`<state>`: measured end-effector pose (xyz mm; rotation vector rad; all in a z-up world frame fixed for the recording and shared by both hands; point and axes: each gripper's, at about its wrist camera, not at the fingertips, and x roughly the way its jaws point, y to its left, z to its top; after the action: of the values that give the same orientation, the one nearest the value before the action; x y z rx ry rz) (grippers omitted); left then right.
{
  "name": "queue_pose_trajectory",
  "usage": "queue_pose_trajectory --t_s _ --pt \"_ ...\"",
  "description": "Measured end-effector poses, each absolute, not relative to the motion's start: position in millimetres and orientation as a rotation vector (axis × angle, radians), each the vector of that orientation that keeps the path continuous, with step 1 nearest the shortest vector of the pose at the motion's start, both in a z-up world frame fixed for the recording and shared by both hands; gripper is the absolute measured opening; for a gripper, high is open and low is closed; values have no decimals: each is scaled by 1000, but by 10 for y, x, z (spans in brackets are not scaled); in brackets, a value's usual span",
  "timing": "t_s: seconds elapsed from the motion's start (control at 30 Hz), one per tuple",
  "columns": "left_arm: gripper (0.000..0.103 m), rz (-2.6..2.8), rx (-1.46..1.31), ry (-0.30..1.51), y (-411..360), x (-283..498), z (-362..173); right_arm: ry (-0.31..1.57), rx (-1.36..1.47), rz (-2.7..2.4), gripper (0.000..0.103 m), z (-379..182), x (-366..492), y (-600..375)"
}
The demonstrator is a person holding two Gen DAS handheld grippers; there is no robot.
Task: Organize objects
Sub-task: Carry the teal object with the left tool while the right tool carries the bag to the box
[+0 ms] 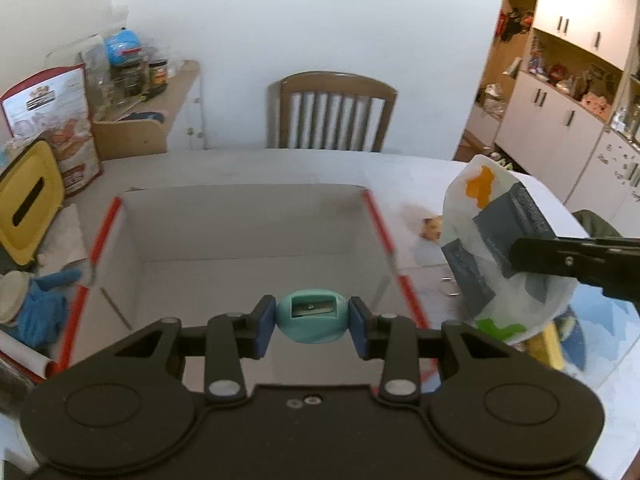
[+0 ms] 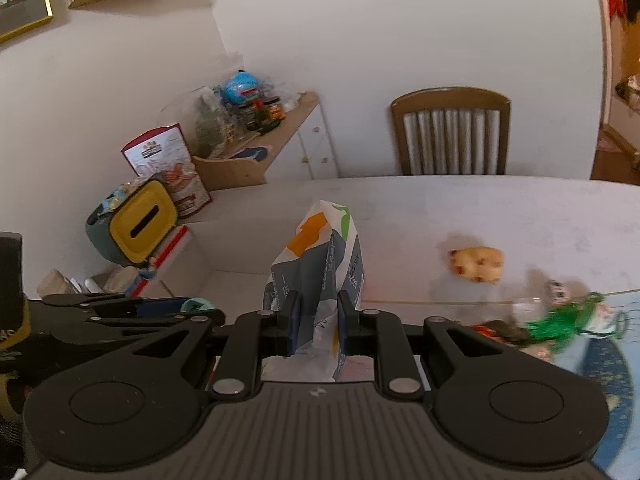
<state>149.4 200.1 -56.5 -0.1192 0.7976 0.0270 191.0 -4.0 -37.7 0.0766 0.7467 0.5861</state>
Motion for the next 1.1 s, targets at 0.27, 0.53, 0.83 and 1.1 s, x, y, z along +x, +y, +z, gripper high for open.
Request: queue_pose_trajectory --t_s 0.27,0.53,0.83,1.1 --pt "37 95 -100 866 2483 1726 -775 782 19 596 18 -565 2056 514" --pt "37 113 -12 954 2661 1895 -1032 855 -24 583 18 -906 2247 906" --pt "37 73 59 1053 2677 2070 -1277 915 -80 588 18 -1195 2217 1212" --pt "37 60 64 1143 2680 2117 -1421 953 -145 570 18 -1360 2190 1328"
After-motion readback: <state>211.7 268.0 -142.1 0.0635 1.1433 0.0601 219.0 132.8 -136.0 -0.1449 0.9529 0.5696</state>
